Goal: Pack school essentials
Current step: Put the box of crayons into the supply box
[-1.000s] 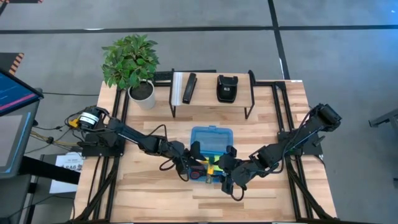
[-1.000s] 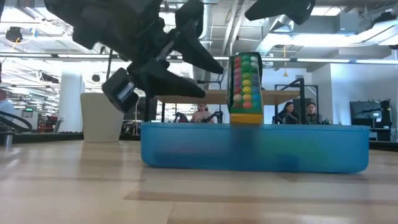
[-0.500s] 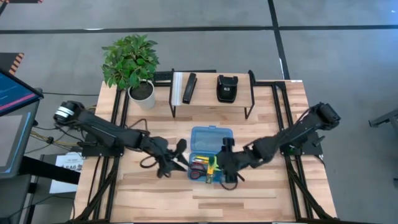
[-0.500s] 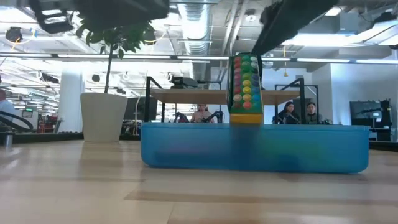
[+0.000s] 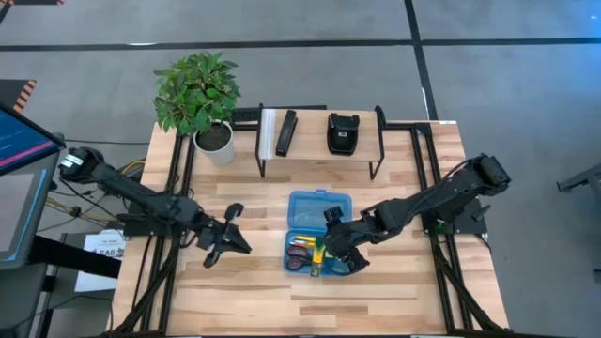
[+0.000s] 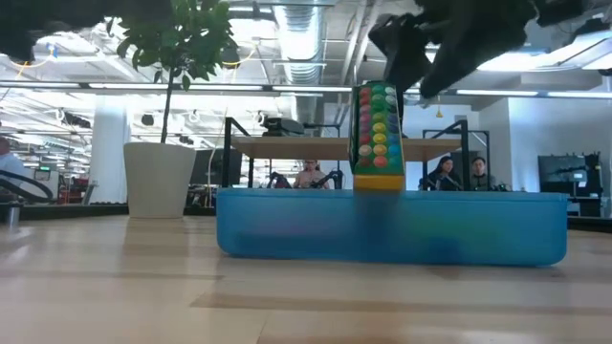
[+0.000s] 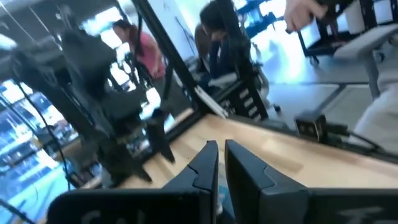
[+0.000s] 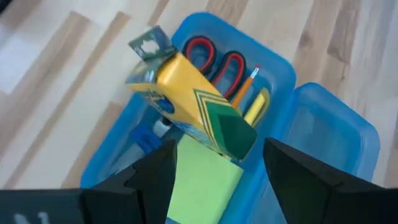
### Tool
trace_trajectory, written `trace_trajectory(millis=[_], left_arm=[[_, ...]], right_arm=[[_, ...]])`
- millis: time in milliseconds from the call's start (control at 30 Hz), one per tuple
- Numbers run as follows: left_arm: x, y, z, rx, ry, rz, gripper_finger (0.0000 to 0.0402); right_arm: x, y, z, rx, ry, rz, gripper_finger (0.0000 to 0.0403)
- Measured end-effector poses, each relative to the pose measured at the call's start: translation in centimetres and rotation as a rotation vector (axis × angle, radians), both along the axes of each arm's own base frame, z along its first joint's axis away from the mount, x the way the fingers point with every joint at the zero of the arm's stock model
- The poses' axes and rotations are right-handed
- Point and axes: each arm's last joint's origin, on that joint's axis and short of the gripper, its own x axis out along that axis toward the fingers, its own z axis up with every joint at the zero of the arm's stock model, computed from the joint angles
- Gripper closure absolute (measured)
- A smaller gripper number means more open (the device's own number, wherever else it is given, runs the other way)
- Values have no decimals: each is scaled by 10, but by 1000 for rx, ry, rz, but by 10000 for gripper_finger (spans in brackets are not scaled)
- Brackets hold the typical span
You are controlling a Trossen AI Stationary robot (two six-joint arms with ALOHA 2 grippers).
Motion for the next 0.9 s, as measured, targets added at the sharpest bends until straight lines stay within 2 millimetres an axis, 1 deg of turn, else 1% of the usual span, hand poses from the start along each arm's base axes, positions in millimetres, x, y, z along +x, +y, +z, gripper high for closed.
trace_trajectory(millis=[200, 333, 533, 833, 900], left_arm=[[-7, -5, 7, -29, -43, -12, 373], [-7, -7, 7, -38, -47, 11, 368], [-8, -8, 8, -44, -51, 12, 367], [-8, -8, 8, -67, -38, 12, 367], [-8, -8, 7, -71, -31, 12, 367]], right_arm=[[13, -7, -18, 48, 61, 41, 143], [20, -11, -30, 33, 97, 68, 143], [32, -9, -28, 11, 81, 120, 143], [55, -3, -42, 69, 124, 172, 143], [59, -1, -43, 72, 137, 176, 144]])
